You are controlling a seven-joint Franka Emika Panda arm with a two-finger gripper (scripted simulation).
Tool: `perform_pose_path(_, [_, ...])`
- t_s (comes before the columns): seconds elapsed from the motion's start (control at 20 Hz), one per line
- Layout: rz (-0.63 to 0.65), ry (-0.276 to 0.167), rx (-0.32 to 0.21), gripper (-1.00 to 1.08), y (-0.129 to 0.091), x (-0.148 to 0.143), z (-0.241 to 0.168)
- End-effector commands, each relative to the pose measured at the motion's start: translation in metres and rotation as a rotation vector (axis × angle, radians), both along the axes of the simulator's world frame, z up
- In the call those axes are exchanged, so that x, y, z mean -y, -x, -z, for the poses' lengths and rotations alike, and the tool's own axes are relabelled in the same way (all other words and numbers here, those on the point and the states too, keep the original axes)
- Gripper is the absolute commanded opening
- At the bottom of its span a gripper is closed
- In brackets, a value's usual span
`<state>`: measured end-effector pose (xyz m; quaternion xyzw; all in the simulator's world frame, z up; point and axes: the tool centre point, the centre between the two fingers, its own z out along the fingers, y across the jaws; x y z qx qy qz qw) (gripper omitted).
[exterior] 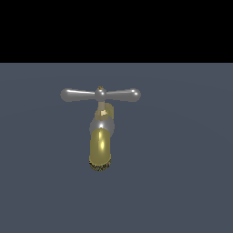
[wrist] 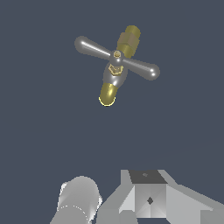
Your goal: Turn on the faucet by rotating a designated handle.
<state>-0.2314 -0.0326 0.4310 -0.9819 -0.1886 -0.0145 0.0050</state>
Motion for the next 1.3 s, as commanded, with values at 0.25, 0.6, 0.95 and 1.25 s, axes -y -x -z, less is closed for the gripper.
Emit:
perform_pose_path(0.25, [-0.191,0.005,-0.002,-1.0,-0.016,0.013,0.037])
perform_pose_path(0.6, [-0.369,0.01,-0.005,-1.0,-0.033,0.024,0.071])
perform_pose_path(0.95, [-0.547,0.016,-0.007,-1.0,-0.051,0.031,0.106])
perform_pose_path(1.25, [-0.696,0.02,-0.009,-1.0,-0.068,0.034,0.135])
